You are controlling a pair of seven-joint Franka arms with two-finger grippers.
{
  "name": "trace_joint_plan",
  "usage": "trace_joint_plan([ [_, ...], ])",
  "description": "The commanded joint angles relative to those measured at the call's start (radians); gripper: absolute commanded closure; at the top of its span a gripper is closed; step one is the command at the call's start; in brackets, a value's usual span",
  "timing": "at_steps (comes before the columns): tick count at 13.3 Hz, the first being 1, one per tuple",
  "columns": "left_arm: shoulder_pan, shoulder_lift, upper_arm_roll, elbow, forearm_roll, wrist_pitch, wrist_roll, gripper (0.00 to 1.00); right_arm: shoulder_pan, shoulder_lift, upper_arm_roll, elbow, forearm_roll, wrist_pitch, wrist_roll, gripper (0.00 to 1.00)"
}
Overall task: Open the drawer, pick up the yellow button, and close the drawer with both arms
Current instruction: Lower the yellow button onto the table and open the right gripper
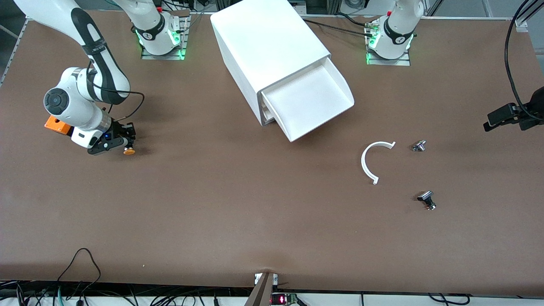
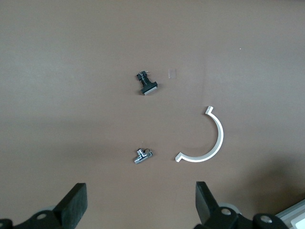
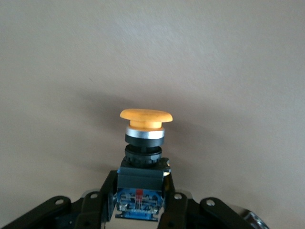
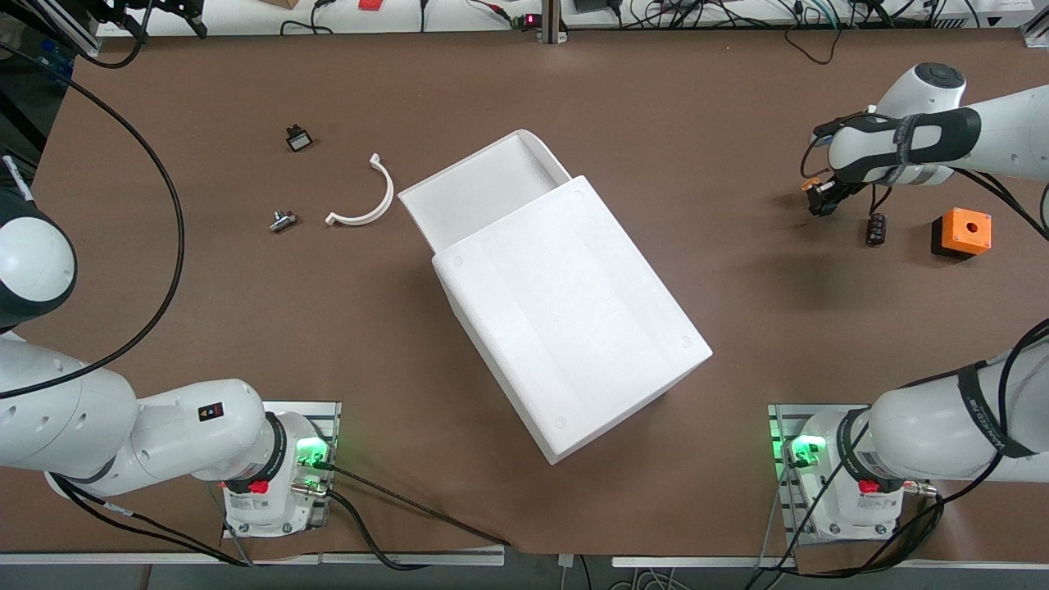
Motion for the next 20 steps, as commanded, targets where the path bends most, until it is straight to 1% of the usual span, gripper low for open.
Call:
trace_joint_plan([
  [1,-0.001,0.01,-0.004,0.028,0.028,-0.023,-0.008,0.0,-0.059,0.019,0.021,-0.012,-0.001,0.036,-0.072,0.61],
  [4,-0.001,0.01,-0.004,0.028,0.028,-0.023,-0.008,0.0,-0.072,0.036,0.021,-0.012,-0.001,0.042,-0.1,0.58],
  [5,-0.001,0.01,-0.004,0.028,0.028,-0.023,-0.008,0.0,-0.073,0.036,0.021,-0.01,-0.001,0.04,-0.1,0.5],
  [6,-0.001,0.01,-0.004,0.028,0.028,-0.023,-0.008,0.0,-0.073,0.033,0.021,-0.009,0.0,0.033,-0.097,0.22],
  [7,-0.001,0.01,-0.004,0.028,0.028,-0.023,-0.008,0.0,-0.073,0.027,0.021,-0.006,0.0,0.031,-0.088,0.0],
  [12,-0.001,0.01,-0.004,0.028,0.028,-0.023,-0.009,0.0,-0.07,-0.023,0.029,0.057,0.011,0.002,-0.08,0.0],
  [15,-0.001,0.013,-0.004,0.029,0.028,-0.023,-0.009,0.0,-0.064,-0.023,0.052,0.114,0.014,0.001,-0.071,0.0],
  [17,-0.003,0.016,-0.004,0.029,0.028,-0.021,-0.009,0.0,-0.06,-0.027,0.082,0.16,0.014,-0.013,-0.068,0.0],
  [20,-0.001,0.017,-0.004,0.031,0.027,-0.02,-0.009,0.0,-0.06,-0.023,0.122,0.274,0.038,-0.187,0.044,0.0],
])
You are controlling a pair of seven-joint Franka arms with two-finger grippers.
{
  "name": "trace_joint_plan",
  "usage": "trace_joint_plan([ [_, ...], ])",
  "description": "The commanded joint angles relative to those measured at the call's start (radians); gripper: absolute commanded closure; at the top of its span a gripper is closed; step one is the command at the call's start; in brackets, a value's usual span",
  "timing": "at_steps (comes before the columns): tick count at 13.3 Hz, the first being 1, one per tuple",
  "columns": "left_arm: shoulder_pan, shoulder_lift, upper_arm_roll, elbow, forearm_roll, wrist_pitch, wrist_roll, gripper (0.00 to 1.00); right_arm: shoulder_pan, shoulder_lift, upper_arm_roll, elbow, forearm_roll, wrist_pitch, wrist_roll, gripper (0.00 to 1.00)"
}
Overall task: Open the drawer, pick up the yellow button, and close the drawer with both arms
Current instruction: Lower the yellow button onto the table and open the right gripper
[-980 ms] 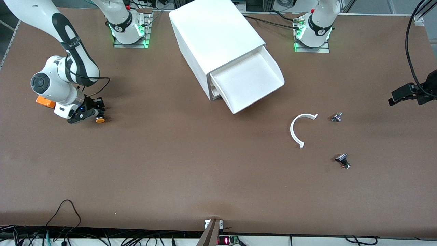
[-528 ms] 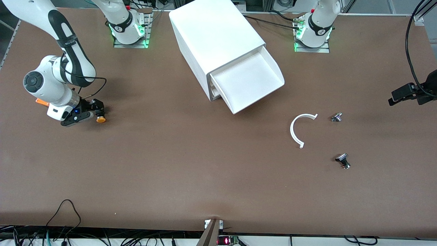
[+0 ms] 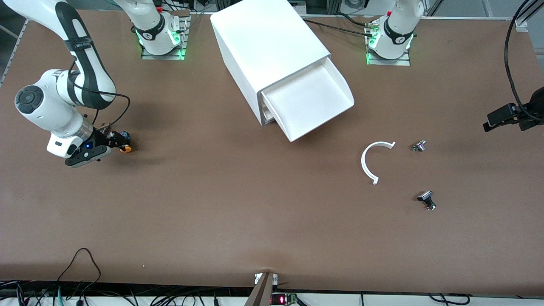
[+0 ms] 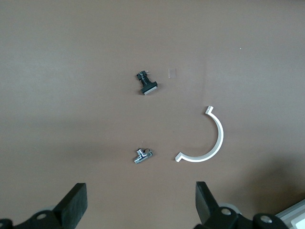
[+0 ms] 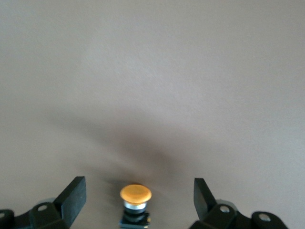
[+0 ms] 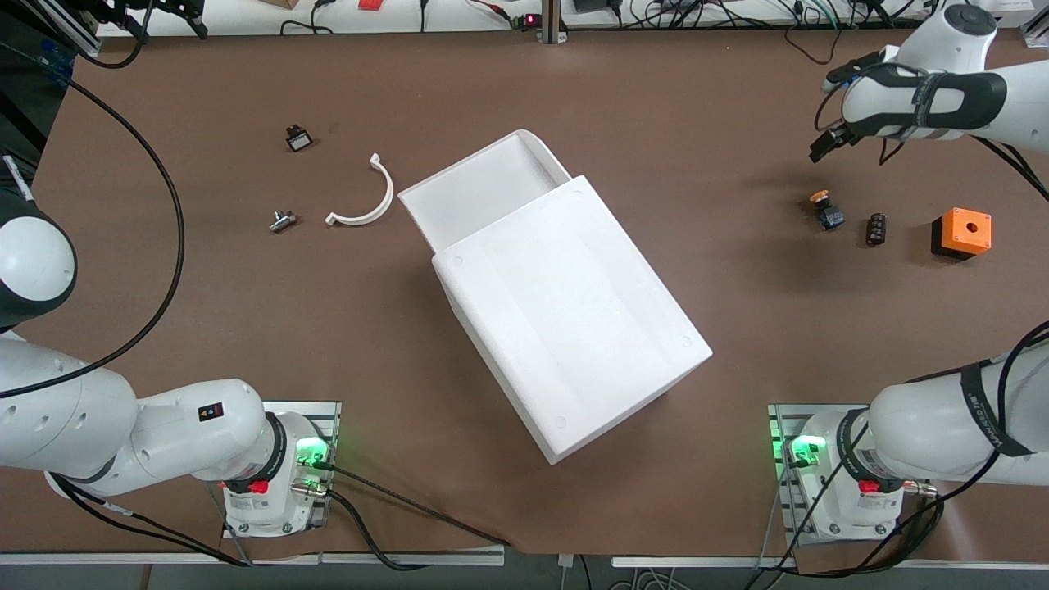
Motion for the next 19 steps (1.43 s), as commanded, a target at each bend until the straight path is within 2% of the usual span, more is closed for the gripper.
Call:
trace_joint_plan([
  [1,-0.001,0.014,-0.004,0.031,0.027,-0.02,-0.008,0.0,-0.009,-0.006,0.043,0.118,0.025,-0.186,0.102,0.0],
  [4,-0.003,0.016,-0.005,0.031,0.03,-0.02,-0.006,0.0,-0.008,-0.007,0.064,0.239,0.026,-0.348,0.164,0.0],
  [7,-0.01,0.033,-0.014,0.029,0.03,-0.024,0.003,0.0,0.024,-0.001,0.065,0.324,0.026,-0.429,0.247,0.0],
  [10,-0.01,0.031,-0.014,0.032,0.027,-0.059,-0.003,0.0,0.035,-0.006,0.068,0.336,0.025,-0.437,0.349,0.0],
  [12,-0.006,0.031,-0.013,0.031,0.018,-0.06,0.003,0.0,0.037,-0.015,0.119,0.336,0.026,-0.439,0.48,0.0],
  [14,-0.004,0.031,-0.013,0.028,0.016,-0.063,0.009,0.0,0.052,-0.017,0.163,0.338,0.011,-0.454,0.694,0.0],
  [16,-0.001,0.031,-0.013,0.026,0.015,-0.07,0.006,0.0,0.083,-0.024,0.165,0.342,-0.013,-0.463,0.817,0.0],
  [19,-0.013,0.04,-0.019,0.025,0.013,-0.078,-0.02,0.0,0.08,-0.058,0.125,0.388,-0.02,-0.535,0.821,0.0],
])
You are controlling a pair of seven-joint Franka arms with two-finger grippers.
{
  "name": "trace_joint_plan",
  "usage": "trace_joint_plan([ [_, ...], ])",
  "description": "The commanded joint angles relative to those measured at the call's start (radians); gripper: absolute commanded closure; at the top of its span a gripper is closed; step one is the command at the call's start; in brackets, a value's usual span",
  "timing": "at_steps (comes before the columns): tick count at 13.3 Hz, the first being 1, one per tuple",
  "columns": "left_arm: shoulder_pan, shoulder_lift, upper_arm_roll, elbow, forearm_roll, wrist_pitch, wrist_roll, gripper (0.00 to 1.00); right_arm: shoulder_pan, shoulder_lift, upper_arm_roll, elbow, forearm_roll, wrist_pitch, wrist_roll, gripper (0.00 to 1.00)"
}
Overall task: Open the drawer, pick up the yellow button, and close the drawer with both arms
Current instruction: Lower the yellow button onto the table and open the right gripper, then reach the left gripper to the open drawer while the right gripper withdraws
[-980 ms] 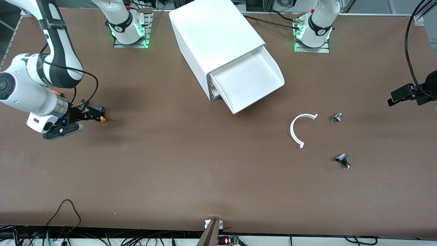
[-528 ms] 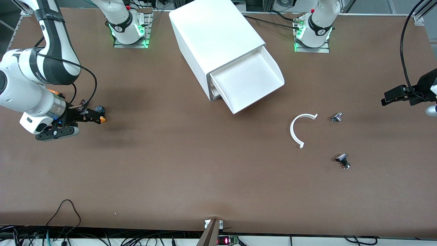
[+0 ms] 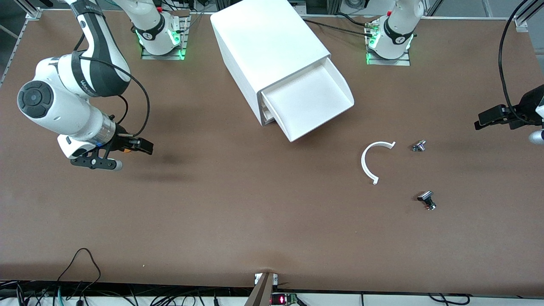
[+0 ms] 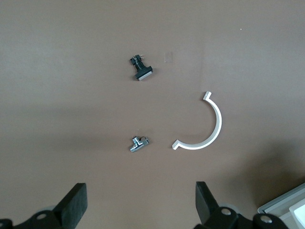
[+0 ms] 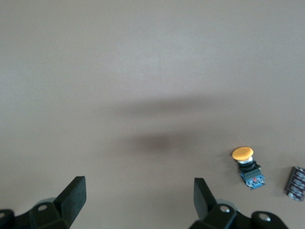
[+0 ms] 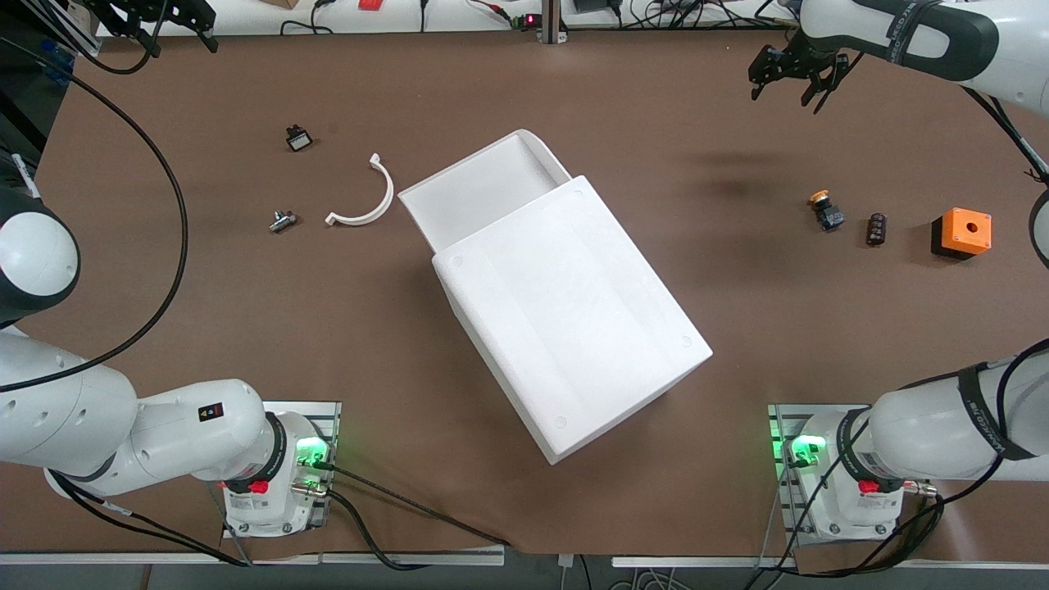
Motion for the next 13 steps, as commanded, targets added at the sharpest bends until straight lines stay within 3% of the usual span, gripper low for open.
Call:
trace_joint_plan([
  [1,-0.015,0.019,-0.013,0.018,0.013,-0.025,-0.052,0.0,-0.008,-0.034,-0.043,0.081,-0.01,-0.117,0.011,0.0],
  [5,-0.034,0.03,-0.061,-0.02,0.013,0.002,-0.172,0.0,-0.019,-0.034,-0.049,0.213,-0.105,-0.266,0.005,0.0],
  [8,-0.043,0.032,-0.128,-0.106,-0.021,0.106,-0.323,0.0,-0.022,-0.052,-0.095,0.258,-0.095,-0.308,-0.003,0.0],
  [13,-0.064,0.056,-0.269,-0.306,-0.067,0.399,-0.659,0.0,-0.021,-0.106,-0.253,0.255,-0.079,-0.329,-0.27,0.0],
])
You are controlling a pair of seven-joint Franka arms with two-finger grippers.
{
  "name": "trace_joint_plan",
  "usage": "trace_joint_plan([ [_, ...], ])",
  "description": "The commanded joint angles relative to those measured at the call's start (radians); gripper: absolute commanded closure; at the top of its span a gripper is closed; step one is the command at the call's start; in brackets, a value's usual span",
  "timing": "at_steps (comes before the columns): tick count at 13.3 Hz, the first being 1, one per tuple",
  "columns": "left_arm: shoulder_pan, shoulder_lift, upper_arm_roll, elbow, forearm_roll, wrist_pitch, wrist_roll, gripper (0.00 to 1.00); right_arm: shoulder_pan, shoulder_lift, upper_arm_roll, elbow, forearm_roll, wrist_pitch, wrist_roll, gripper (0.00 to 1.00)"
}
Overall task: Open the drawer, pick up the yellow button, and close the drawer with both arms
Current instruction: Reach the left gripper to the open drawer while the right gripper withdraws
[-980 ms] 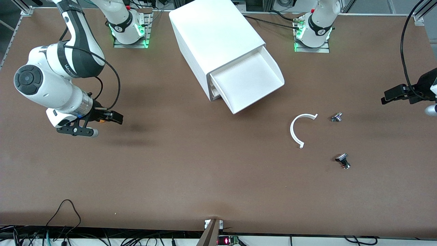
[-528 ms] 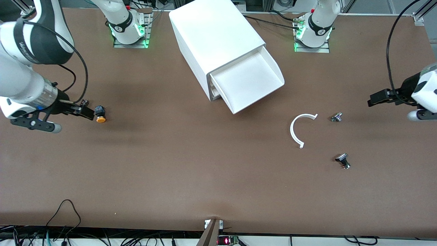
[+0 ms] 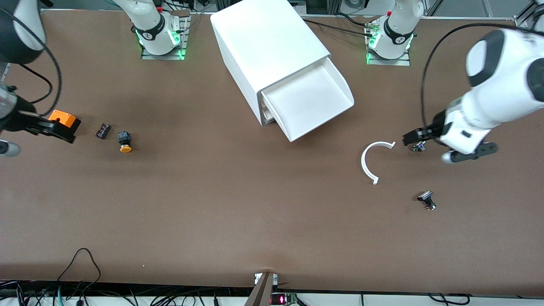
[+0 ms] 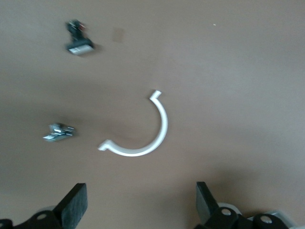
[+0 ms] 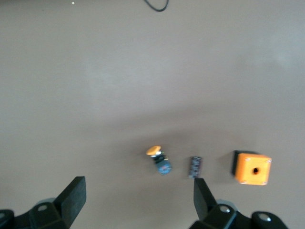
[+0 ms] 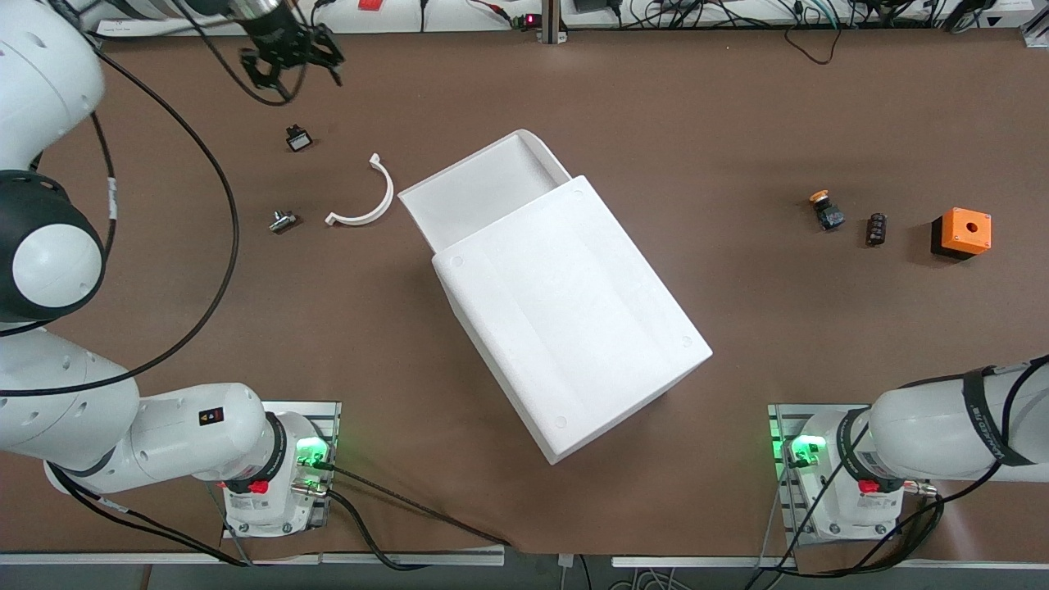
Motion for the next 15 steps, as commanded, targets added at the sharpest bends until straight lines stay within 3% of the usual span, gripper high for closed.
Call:
trace_joint_plan([
  [1,-0.011,0.011,-0.071,-0.112,-0.023,0.168,-0.179,0.0,-0.001,-0.022,-0.081,0.004,0.029,-0.052,-0.115,0.0],
  [4,-0.06,0.026,-0.132,-0.224,-0.023,0.344,-0.377,0.0,-0.001,-0.053,-0.144,0.021,0.04,-0.147,-0.199,0.0],
  [8,-0.1,0.026,-0.165,-0.276,-0.025,0.352,-0.465,0.0,0.005,-0.11,-0.105,-0.013,0.066,-0.173,-0.195,0.0],
  [11,-0.1,0.016,-0.218,-0.296,-0.057,0.348,-0.494,0.0,0.008,-0.192,-0.095,-0.128,0.074,-0.143,-0.158,0.0],
  [14,-0.1,-0.007,-0.286,-0.345,-0.139,0.349,-0.494,0.0,0.008,-0.223,-0.092,-0.165,0.078,-0.123,-0.153,0.0],
  [15,-0.1,-0.018,-0.304,-0.356,-0.178,0.348,-0.492,0.0,0.008,-0.225,-0.063,-0.164,0.078,-0.115,-0.153,0.0],
])
